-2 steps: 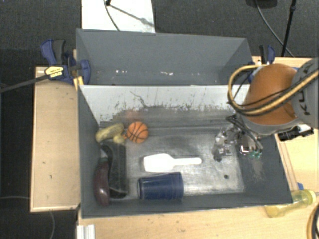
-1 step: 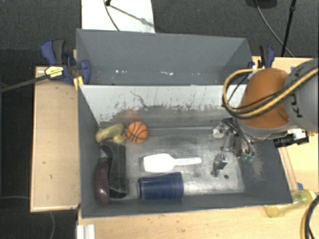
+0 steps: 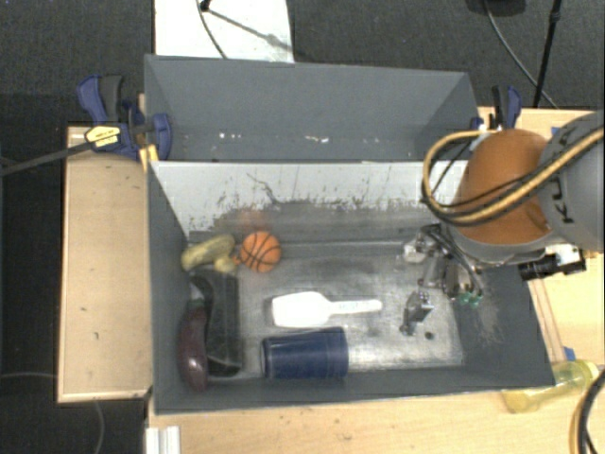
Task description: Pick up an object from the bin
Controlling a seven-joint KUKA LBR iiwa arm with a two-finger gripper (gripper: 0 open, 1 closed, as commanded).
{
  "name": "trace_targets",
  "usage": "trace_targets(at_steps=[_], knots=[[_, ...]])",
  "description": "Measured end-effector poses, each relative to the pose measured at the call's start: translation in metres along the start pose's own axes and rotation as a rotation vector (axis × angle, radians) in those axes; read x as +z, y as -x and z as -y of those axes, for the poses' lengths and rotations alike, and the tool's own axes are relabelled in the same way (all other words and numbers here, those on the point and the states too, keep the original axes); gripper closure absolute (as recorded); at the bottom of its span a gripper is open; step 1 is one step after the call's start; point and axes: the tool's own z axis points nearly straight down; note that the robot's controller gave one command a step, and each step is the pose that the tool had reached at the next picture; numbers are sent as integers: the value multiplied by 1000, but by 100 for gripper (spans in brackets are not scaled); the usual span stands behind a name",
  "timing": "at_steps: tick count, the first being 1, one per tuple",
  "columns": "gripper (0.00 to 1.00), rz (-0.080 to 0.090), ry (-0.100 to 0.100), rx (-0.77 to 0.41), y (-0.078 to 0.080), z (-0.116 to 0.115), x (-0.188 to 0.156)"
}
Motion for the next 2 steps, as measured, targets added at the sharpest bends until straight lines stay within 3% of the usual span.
trace_targets(at_steps=[1,2], knots=[[100,4,2,1,6,-66,55],[100,4,2,0,6,-66,55]])
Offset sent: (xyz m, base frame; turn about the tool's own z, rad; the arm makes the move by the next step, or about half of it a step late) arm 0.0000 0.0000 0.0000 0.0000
